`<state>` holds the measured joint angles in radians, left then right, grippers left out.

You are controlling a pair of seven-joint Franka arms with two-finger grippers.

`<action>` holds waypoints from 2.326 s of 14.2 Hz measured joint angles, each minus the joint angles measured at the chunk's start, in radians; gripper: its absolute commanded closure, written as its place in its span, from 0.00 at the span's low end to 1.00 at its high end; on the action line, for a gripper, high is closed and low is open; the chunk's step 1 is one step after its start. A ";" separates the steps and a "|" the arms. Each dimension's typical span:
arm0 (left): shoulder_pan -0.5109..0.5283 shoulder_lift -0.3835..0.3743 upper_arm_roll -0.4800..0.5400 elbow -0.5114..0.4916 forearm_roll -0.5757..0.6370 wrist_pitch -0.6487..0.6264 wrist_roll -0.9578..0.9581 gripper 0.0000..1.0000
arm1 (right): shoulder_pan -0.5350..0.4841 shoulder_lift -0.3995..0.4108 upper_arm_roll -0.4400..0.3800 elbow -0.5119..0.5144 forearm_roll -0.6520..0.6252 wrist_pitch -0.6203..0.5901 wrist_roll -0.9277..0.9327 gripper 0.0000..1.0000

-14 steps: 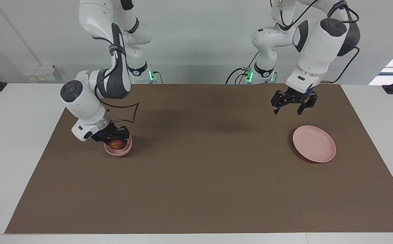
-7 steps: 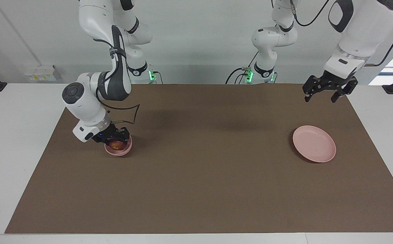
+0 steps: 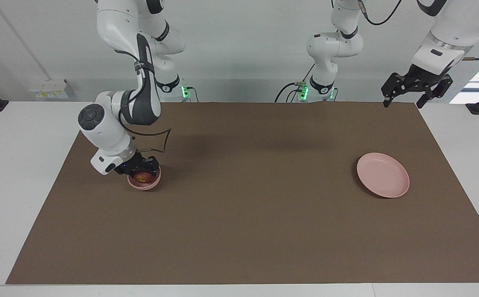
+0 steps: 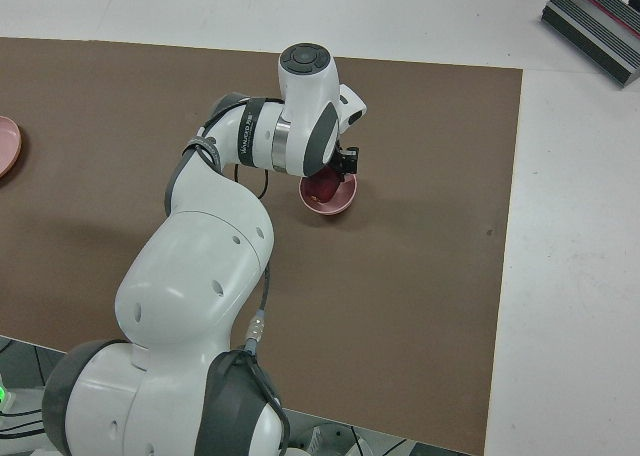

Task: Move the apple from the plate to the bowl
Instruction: 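Lower the apple into the small pink bowl with the right gripper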

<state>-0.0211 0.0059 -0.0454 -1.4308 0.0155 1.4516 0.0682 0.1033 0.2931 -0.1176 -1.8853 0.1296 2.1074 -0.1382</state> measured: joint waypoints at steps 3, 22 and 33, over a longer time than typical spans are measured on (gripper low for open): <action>0.000 -0.021 0.001 -0.006 -0.002 -0.011 0.000 0.00 | 0.000 0.007 0.000 -0.006 0.000 0.004 0.000 1.00; -0.028 -0.035 0.053 -0.031 -0.018 -0.038 -0.001 0.00 | 0.000 0.011 0.000 -0.033 0.000 0.018 0.000 0.00; -0.027 -0.037 0.057 -0.031 -0.018 -0.038 -0.001 0.00 | 0.001 -0.055 0.000 0.007 -0.026 0.013 0.000 0.00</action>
<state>-0.0486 -0.0307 0.0119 -1.4618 -0.0029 1.4139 0.0675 0.1045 0.2382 -0.1180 -1.8786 0.1039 2.1207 -0.1382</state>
